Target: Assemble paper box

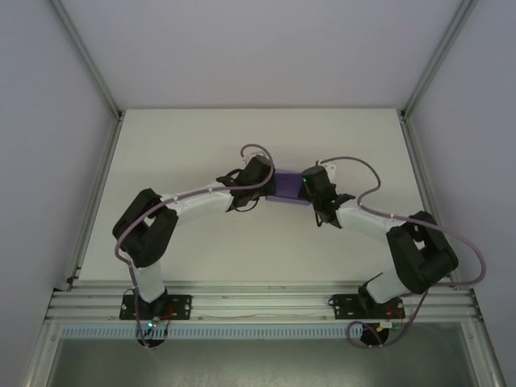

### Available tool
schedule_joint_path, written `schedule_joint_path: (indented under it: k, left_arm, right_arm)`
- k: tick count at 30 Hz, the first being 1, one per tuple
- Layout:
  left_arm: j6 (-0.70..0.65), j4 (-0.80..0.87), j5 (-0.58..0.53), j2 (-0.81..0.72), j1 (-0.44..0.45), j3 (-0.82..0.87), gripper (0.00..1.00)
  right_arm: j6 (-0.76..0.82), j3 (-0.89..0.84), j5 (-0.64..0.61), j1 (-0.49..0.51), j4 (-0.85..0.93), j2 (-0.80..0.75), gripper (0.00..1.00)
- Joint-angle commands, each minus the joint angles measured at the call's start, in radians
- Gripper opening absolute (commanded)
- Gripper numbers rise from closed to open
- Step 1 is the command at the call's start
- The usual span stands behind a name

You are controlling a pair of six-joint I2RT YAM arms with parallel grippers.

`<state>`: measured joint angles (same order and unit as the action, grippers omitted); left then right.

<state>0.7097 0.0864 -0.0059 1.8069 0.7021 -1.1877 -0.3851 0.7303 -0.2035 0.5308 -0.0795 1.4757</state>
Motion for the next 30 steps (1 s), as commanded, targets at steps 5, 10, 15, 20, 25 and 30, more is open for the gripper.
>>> schedule_joint_path:
  k: [5,10,15,20,25,30]
  left_arm:
    - [0.008,0.125,0.006,0.003,0.010,0.065,0.00]
    - [0.022,0.158,0.007,0.000,0.012,0.067,0.00]
    - [0.004,0.181,0.003,-0.116,0.014,0.091,0.30]
    - [-0.022,0.224,0.075,-0.219,0.019,0.081,0.42]
    - [-0.033,0.292,0.033,-0.310,0.010,0.046,0.65]
    - [-0.058,0.296,0.109,-0.273,-0.130,-0.069,1.00]
  right_arm:
    - [-0.006,-0.105,-0.025,-0.001,0.075,-0.034,0.00]
    - [-0.010,-0.134,-0.045,0.010,0.029,-0.032,0.00]
    - [-0.007,-0.153,-0.091,0.011,0.054,-0.037,0.00]
    - [0.000,-0.164,-0.093,0.009,0.067,-0.038,0.00]
    - [0.023,-0.165,-0.098,0.011,0.064,-0.041,0.00]
    - [0.071,-0.148,-0.081,0.011,0.061,-0.039,0.00]
